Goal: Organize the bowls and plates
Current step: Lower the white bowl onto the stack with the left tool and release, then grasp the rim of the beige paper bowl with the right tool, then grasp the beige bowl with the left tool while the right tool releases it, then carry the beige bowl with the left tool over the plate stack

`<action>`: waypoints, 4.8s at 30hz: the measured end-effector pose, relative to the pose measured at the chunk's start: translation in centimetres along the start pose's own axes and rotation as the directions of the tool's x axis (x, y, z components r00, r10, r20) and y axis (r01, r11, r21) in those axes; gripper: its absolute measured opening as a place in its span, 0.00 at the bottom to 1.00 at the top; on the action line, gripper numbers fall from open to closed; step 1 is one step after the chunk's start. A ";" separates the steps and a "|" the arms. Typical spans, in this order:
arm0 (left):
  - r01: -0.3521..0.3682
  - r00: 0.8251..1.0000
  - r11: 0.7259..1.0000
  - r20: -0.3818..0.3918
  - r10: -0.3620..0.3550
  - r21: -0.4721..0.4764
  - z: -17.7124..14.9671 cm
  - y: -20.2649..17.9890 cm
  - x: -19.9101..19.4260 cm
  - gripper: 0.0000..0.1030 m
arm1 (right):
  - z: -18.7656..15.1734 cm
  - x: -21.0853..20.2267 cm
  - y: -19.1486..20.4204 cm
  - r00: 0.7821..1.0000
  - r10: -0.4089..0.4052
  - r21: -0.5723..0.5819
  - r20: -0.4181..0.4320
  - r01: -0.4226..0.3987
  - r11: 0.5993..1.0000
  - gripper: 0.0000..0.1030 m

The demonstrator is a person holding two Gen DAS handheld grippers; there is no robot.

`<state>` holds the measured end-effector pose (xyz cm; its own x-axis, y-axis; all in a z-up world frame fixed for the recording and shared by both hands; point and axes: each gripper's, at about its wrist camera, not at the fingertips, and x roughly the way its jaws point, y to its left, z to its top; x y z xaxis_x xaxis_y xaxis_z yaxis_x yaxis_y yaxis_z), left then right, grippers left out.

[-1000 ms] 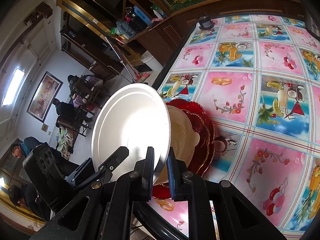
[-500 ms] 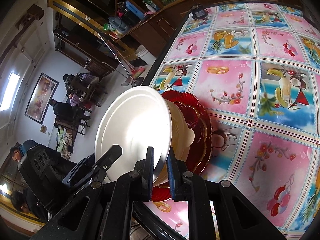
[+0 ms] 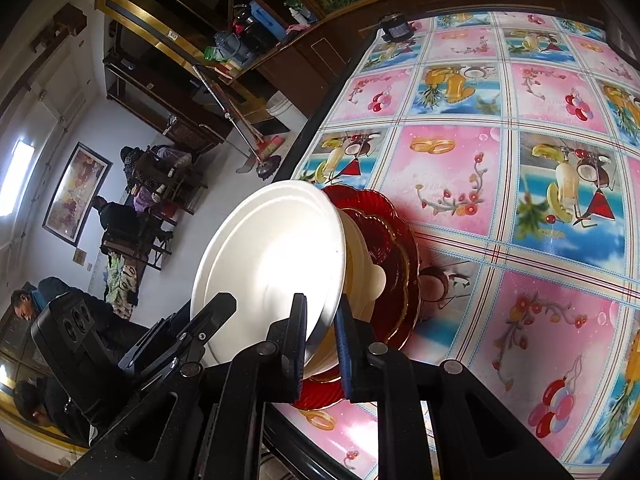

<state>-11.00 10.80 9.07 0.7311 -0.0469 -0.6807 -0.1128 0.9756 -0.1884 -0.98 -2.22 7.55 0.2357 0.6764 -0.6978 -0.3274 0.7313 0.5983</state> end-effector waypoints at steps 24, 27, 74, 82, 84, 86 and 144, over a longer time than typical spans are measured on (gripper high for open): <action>0.009 0.995 1.000 0.100 -0.012 0.026 0.7 -1.7 -4.2 0.46 | -1.3 -5.7 -2.5 0.992 0.024 0.029 0.120 -0.028 0.999 0.27; 0.030 0.993 0.998 0.111 -0.036 0.060 0.6 -3.1 -5.0 0.46 | -1.4 -7.9 -4.9 0.985 -0.010 0.062 0.170 -0.001 0.998 0.27; 0.307 0.940 0.923 -0.225 -0.256 0.233 -5.4 -18.3 2.5 0.65 | -7.7 -20.0 -17.7 0.919 -0.114 0.204 0.378 0.038 0.978 0.50; 0.318 0.935 0.929 -0.222 -0.275 0.188 -4.5 -20.0 4.8 0.57 | -10.6 -20.6 -22.1 0.920 -0.162 0.288 0.358 0.056 0.956 0.31; 0.324 0.932 0.929 -0.233 -0.279 0.182 -4.4 -20.4 5.7 0.46 | -11.1 -20.2 -22.4 0.927 -0.157 0.285 0.341 0.057 0.957 0.30; 0.317 0.930 0.931 -0.249 -0.269 0.178 -4.4 -20.8 6.7 0.42 | -11.2 -19.6 -22.3 0.935 -0.128 0.267 0.331 0.037 0.963 0.30; 0.188 0.981 0.934 -0.024 -0.190 0.304 -3.8 -20.0 1.7 0.25 | -10.2 -16.9 -14.7 0.934 -0.134 0.119 0.330 0.100 0.988 0.14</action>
<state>-10.07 -9.59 9.01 0.7226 -0.2368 -0.6495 0.2370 0.9674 -0.0890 -9.52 -25.31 6.51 0.5660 0.5628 -0.6025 -0.1912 0.8005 0.5681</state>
